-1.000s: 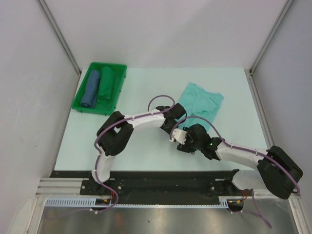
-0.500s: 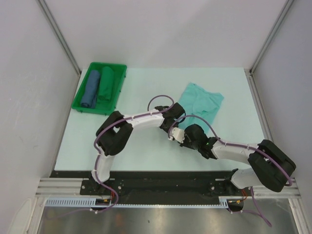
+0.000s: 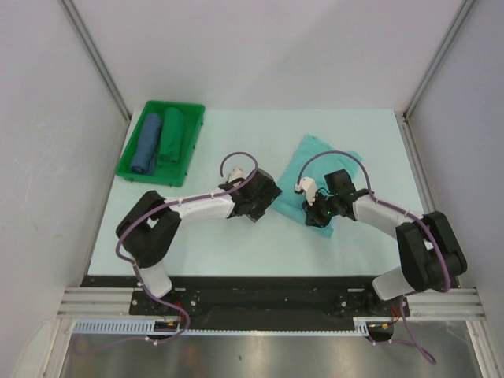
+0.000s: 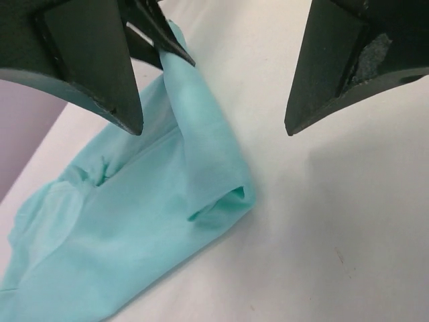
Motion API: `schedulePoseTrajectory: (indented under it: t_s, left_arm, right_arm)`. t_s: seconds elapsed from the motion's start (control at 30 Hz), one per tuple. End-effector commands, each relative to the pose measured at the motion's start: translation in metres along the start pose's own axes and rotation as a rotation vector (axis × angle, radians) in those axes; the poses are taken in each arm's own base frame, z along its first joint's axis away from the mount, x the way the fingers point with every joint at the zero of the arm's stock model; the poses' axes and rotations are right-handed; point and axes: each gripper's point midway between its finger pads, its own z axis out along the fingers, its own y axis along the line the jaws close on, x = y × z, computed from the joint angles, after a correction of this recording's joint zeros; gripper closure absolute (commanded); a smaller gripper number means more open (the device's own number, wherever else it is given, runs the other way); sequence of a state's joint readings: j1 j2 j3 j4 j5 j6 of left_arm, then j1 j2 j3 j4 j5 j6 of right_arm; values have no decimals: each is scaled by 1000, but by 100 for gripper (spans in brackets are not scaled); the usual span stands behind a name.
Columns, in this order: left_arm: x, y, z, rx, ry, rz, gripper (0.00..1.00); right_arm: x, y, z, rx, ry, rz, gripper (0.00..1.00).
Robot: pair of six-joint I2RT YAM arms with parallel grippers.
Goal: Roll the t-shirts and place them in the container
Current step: Roll the T-shirt to the center of the board.
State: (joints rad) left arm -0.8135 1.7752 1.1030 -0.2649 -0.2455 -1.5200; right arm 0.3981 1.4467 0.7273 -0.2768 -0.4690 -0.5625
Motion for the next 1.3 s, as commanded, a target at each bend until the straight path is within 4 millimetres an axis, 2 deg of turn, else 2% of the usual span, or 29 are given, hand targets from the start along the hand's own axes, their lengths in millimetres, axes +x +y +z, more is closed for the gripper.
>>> schedulePoseTrajectory:
  t_s: [0.0,0.03,0.07,0.1,0.13,0.33,0.5,0.53,0.8,0.97,1.03,1.07,1.13,1.17,1.23,1.27]
  left_arm:
    - [-12,-27,-20,171,-48,34,10]
    - [-9,-19,-20,170,-40,47,10]
    - [-4,-17,-20,181,-33,58,12]
    - [-1,-19,-20,205,-29,58,13]
    - [7,-9,-17,190,-18,78,14]
    - [33,-14,1,256,28,90,23]
    - [40,-22,12,272,29,78,30]
    - [42,-19,15,252,33,83,34]
    - [46,-25,33,180,27,89,43]
    - [45,-14,38,98,7,76,52]
    - [43,-7,43,52,-7,82,57]
    - [43,-15,42,51,-10,79,58]
    - [43,-5,48,1,-18,97,64]
    - [43,-12,48,1,-20,93,67]
    - [43,-6,50,-40,-21,102,76]
    - [43,-10,51,-40,-23,101,79]
  right_arm:
    - [-6,18,-5,-270,-43,203,83]
    - [-3,19,-6,-294,-29,243,83]
    - [-8,11,-7,-300,-36,266,84]
    - [-2,7,-4,-331,-31,323,85]
    - [2,6,-4,-353,-16,368,85]
    - [15,-9,4,-433,22,563,87]
    - [25,-18,7,-464,43,664,89]
    - [28,-20,7,-463,43,682,89]
    - [30,-25,5,-481,41,729,89]
    - [31,-28,5,-482,41,738,89]
    - [31,-29,5,-475,41,730,89]
    - [30,-30,5,-468,40,722,88]
    - [28,-33,2,-448,36,703,88]
    - [28,-35,2,-441,34,693,87]
    - [26,-38,0,-415,34,672,84]
    - [26,-40,0,-406,33,661,82]
